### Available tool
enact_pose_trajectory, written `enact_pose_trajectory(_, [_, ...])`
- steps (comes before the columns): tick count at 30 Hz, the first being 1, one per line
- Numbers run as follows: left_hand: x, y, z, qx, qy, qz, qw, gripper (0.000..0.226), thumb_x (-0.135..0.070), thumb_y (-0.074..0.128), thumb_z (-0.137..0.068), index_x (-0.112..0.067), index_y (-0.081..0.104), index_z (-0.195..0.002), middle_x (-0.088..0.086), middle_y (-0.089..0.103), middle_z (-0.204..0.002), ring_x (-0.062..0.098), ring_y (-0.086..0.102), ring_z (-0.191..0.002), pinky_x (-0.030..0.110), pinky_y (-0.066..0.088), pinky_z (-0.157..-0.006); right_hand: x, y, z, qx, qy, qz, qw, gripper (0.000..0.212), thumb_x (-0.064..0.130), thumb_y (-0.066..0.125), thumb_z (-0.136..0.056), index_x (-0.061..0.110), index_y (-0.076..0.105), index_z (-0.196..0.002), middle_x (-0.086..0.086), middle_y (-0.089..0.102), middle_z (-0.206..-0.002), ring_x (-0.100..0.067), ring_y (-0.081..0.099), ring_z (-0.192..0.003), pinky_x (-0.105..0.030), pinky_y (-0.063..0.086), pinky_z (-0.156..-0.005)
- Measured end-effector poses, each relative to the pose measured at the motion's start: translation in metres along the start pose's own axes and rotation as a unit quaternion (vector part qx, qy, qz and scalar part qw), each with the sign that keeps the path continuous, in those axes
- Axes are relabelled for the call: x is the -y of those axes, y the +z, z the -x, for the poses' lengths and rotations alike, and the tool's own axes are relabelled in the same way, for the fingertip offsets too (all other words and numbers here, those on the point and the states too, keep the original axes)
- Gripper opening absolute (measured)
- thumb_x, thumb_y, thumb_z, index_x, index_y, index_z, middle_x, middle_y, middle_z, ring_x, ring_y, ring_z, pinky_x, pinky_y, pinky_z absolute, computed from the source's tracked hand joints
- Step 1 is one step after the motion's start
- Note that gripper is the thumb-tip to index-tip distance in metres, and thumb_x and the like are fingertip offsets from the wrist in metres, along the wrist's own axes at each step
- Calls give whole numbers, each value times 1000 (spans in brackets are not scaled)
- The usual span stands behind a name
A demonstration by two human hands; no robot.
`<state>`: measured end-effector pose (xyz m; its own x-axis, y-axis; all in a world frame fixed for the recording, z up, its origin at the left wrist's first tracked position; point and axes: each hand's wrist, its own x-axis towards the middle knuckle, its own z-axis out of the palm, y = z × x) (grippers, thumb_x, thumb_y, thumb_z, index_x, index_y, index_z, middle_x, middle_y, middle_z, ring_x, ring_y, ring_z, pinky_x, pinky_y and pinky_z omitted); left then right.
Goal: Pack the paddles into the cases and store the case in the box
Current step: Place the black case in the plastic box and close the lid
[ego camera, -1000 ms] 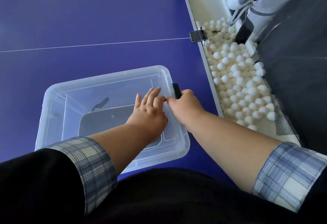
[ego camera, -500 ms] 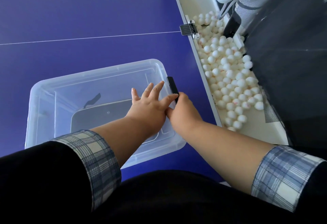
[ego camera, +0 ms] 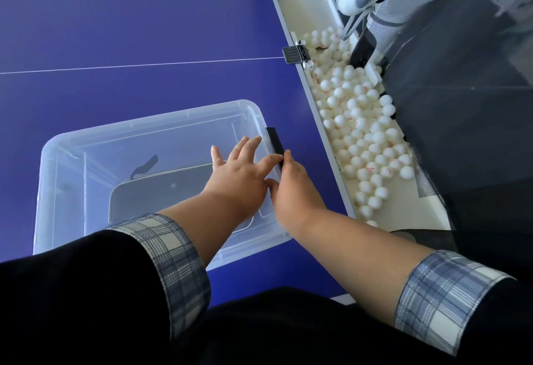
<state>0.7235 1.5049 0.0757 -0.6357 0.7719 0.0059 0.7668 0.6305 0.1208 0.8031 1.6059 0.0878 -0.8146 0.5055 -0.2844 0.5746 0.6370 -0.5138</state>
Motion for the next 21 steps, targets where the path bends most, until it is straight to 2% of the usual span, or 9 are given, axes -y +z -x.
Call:
enact_pose_trajectory(6, [1,1,2,-9,-13,20,1000,49,-40,50,-96,-35,31,-142,11,18,-159,31,10,-148,72,13,-109,-2,2,3,-4,-38,25,999,69,19,49,-104,17,7,-160,-9,25,-163,-26,34,-146,-38,38,-113])
enact_pose_trajectory(12, [-1,-11,5,5,-27,26,999,57,-47,46,-96,-35,24,-147,10,17,-160,32,8,-148,68,13,-112,2,0,3,20,-62,60,996,74,18,49,-103,15,1,-160,-10,13,-166,-27,30,-148,-41,39,-113])
enact_pose_trajectory(14, [0,-17,11,-3,-33,36,999,56,-41,43,-99,-35,19,-149,10,18,-160,32,8,-148,63,16,-114,6,1,4,10,-74,90,993,72,20,50,-102,16,6,-159,-10,10,-166,-29,24,-150,-45,33,-117])
enact_pose_trajectory(18, [17,-21,44,-24,-82,75,994,54,-40,38,-101,-34,19,-151,9,19,-161,29,11,-148,51,14,-119,25,11,10,-28,-121,148,981,65,25,51,-100,21,19,-157,-5,5,-168,-25,2,-154,-52,6,-122])
enact_pose_trajectory(21, [51,-21,83,-17,-134,90,987,58,-47,36,-99,-31,19,-153,8,18,-161,28,10,-149,46,10,-120,54,29,14,4,-191,191,963,63,39,43,-102,24,17,-158,-2,3,-168,-23,-3,-154,-54,-1,-121])
